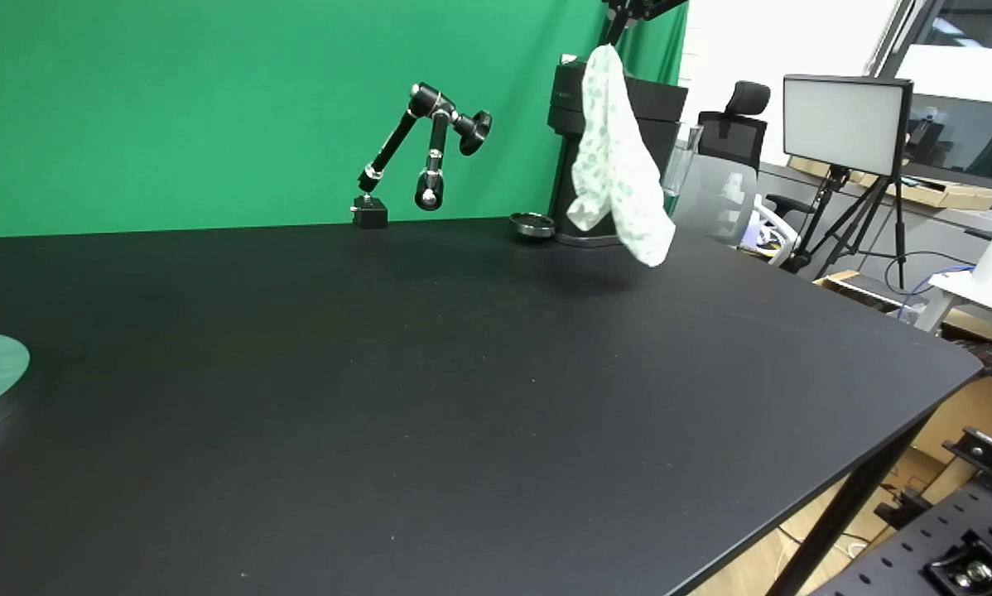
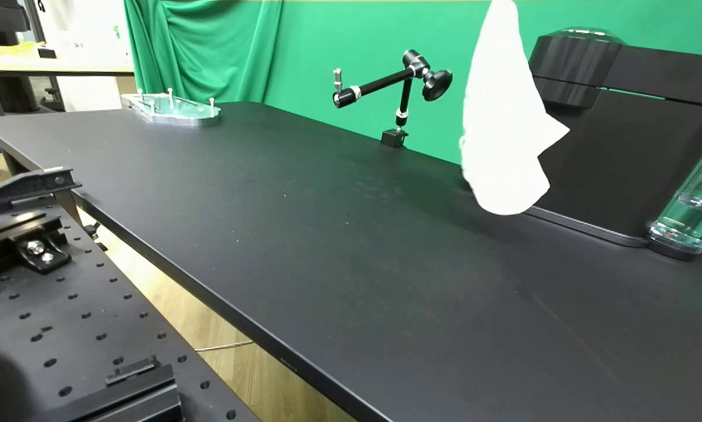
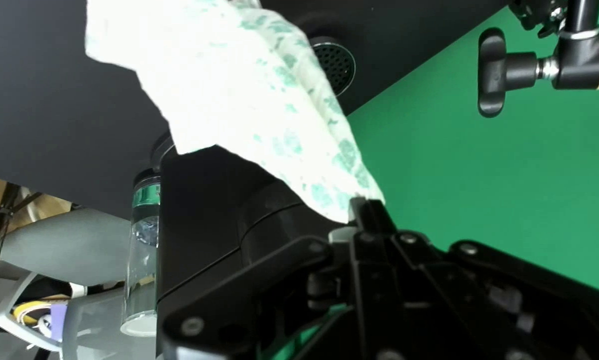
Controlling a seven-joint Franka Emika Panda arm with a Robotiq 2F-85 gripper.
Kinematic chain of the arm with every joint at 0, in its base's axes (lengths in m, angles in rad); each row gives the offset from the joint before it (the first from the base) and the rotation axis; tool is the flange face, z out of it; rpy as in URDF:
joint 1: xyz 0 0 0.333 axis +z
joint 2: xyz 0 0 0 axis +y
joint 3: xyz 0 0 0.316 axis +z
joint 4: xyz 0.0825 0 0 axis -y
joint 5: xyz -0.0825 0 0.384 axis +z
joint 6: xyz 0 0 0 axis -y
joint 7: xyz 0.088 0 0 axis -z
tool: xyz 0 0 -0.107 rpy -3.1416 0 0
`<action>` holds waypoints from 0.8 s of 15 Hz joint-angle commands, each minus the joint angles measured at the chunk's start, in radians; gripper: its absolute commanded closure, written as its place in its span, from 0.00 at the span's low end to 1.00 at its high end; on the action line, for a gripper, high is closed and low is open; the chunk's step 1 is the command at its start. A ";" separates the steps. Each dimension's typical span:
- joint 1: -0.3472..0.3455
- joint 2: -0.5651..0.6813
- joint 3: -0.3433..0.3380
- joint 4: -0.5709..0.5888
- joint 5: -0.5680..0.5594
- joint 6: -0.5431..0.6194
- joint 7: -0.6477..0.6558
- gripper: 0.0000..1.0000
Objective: Remove the cloth from the rack.
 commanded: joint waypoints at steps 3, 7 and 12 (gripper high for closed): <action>0.032 0.010 0.033 -0.046 0.038 -0.051 -0.013 1.00; 0.007 0.039 0.102 -0.052 0.138 -0.124 -0.068 0.67; -0.001 0.056 0.148 -0.042 0.266 -0.217 -0.198 0.33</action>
